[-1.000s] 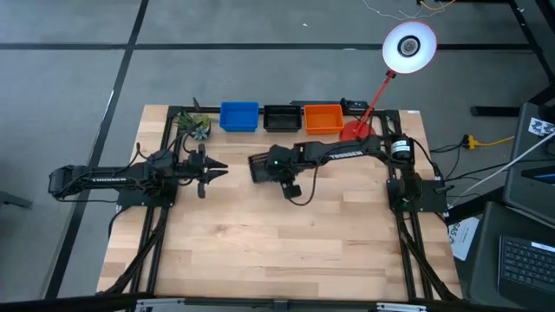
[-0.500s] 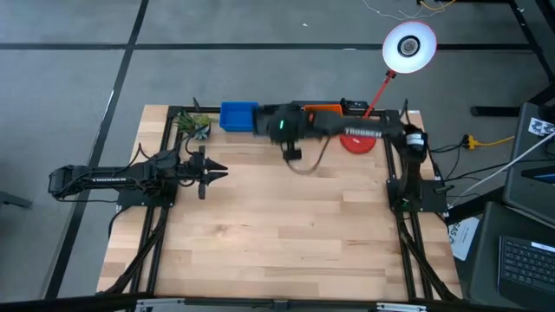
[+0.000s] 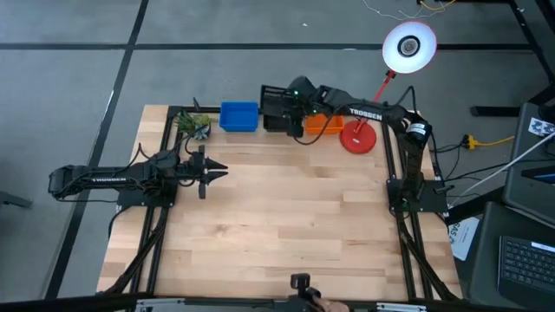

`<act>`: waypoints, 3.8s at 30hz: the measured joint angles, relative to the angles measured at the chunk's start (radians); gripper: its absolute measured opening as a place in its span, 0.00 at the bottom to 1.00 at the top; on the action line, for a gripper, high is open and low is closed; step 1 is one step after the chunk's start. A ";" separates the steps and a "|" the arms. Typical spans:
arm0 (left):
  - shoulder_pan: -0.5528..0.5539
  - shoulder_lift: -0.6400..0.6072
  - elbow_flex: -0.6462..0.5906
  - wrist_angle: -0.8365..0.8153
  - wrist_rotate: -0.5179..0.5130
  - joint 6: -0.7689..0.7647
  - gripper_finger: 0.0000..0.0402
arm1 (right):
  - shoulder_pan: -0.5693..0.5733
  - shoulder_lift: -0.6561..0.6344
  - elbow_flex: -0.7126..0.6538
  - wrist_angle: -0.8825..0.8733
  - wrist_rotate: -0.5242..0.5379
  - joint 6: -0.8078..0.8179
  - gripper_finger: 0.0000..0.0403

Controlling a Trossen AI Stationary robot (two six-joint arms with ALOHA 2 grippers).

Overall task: Stack baskets by color
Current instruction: Stack the bottom black bin on top of the top black bins, then return to Home Position

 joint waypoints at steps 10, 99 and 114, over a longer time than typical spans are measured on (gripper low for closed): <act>0.000 0.000 0.000 0.001 -0.006 0.000 0.21 | -0.008 0.001 -0.140 0.107 -0.016 -0.024 0.02; 0.000 0.000 0.000 0.000 -0.008 -0.008 0.21 | 0.125 0.007 -0.333 0.512 0.649 -0.177 0.25; 0.000 0.000 0.000 -0.024 -0.030 -0.008 0.21 | 0.316 -0.249 -0.235 -0.258 0.459 0.478 0.25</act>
